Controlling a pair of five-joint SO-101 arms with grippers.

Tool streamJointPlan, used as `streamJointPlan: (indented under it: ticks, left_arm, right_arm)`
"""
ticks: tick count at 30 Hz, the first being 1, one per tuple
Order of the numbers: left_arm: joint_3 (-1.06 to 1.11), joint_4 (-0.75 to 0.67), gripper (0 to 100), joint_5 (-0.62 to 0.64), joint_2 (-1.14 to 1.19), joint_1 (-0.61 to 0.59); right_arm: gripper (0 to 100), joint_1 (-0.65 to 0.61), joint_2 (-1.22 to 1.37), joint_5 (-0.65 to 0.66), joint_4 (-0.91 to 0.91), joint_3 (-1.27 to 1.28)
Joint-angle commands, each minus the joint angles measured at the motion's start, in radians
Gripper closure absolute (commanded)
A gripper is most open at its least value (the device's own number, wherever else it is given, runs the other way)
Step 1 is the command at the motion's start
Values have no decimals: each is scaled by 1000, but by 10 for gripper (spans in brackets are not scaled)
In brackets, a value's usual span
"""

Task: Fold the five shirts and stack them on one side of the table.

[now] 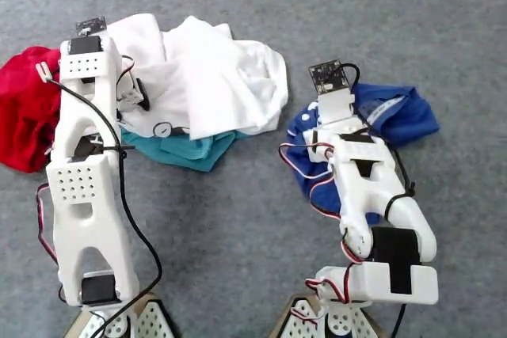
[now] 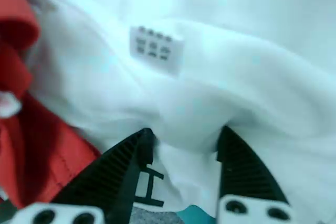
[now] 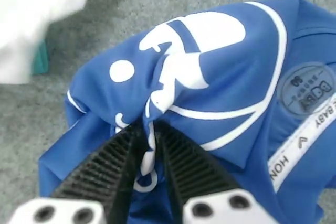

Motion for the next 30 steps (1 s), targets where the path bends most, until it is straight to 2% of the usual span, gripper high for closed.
streamJointPlan:
  ticks: [1, 2, 8, 12, 18, 23, 30]
  left_arm:
    - [-48, 14, 946, -9, 51, 10]
    - [-68, 29, 980, -8, 58, 10]
    - [-174, 101, 972, -14, 81, -1]
    - [-394, 218, 972, -95, 28, 4]
    - [-641, 221, 973, -135, -147, -39]
    - [-739, 219, 972, -130, -319, -170]
    - [-848, 215, 972, -127, -417, -450]
  right_arm:
    - [984, 9, -13, 8, -9, 5]
    - [984, 9, -13, 8, -9, 5]
    - [984, 9, -13, 8, -9, 5]
    - [984, 11, -13, 8, -9, 5]
    - [984, 11, -13, 8, -9, 5]
    - [984, 11, -13, 8, -9, 5]
    - [984, 11, -13, 8, -9, 5]
